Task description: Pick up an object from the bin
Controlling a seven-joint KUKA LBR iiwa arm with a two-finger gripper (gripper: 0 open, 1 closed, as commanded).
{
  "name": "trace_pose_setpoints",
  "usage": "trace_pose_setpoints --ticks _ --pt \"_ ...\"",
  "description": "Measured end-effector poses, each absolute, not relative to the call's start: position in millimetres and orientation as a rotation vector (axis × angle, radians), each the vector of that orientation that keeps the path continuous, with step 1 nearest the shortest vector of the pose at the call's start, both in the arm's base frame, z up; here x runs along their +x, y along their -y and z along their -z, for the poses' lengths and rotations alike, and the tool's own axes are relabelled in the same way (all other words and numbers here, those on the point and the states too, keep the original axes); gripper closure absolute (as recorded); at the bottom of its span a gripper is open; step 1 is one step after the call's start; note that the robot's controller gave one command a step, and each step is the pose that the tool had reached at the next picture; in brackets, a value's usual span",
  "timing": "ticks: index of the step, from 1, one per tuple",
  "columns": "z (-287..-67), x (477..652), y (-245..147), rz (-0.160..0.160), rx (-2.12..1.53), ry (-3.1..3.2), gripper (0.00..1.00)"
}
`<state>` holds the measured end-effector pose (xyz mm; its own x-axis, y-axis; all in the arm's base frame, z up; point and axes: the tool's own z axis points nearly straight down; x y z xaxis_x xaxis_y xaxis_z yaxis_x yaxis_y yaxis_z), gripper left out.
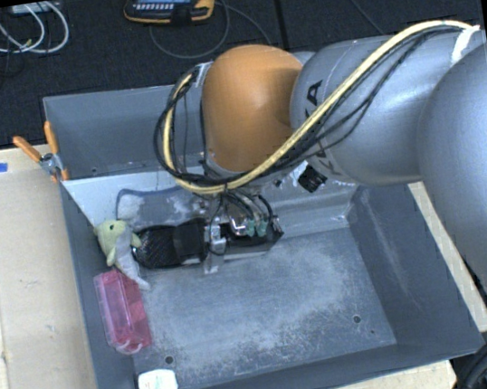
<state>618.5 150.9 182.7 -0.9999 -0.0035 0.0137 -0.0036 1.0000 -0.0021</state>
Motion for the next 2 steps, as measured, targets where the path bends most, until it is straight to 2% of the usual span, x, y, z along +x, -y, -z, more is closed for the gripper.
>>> trace_pose_setpoints --ticks 1,2 --pt "-187.8 619.7 -149.9 -0.002 -0.001 3.134 0.00" --pt "-114.7 620.4 -170.8 -0.005 -0.154 3.124 0.00"
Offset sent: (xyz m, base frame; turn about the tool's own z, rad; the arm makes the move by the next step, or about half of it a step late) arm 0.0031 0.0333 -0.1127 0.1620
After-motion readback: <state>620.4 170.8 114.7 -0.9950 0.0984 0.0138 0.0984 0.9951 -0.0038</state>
